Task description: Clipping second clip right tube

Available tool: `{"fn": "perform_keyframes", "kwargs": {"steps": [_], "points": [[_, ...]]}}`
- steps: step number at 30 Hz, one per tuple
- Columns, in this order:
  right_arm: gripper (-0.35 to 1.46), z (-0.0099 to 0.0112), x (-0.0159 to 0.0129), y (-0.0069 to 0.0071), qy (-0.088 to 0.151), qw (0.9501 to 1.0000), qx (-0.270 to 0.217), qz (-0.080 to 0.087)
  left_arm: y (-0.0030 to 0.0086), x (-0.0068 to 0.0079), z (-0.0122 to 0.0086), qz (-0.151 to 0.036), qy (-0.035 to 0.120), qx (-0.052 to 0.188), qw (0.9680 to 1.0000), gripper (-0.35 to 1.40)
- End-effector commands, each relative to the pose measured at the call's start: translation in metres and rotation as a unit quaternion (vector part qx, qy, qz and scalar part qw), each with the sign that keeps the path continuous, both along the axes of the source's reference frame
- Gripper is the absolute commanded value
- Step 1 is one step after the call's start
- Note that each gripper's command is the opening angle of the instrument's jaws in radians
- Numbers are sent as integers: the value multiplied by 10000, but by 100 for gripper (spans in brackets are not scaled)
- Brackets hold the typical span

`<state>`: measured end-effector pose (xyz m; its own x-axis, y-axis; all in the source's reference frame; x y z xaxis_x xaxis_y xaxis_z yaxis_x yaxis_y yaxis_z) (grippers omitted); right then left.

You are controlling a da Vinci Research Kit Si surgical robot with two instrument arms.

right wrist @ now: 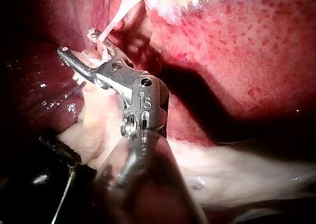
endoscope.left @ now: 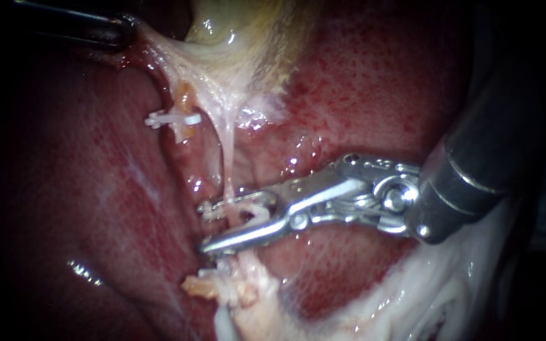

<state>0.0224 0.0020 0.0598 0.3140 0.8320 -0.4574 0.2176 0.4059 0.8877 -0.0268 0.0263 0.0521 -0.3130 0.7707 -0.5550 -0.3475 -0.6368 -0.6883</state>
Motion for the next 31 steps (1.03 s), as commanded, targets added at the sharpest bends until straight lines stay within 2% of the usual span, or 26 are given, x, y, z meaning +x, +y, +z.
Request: {"fn": "perform_keyframes", "kwargs": {"steps": [1,5,12,31], "points": [[26,0,-1,0,0,10000,-7,-10,0,0,0,-2,3,0,10000,-35],[15,0,-2,0,-10,10000,16,-10,0,0,0,-2,3,0,10000,-35],[-35,0,-4,-1,45,9999,24,-97,0,0,0,-2,3,0,10000,-35],[-35,0,-5,-3,49,9997,128,-181,0,-1,0,-5,5,0,10000,-35]]}}
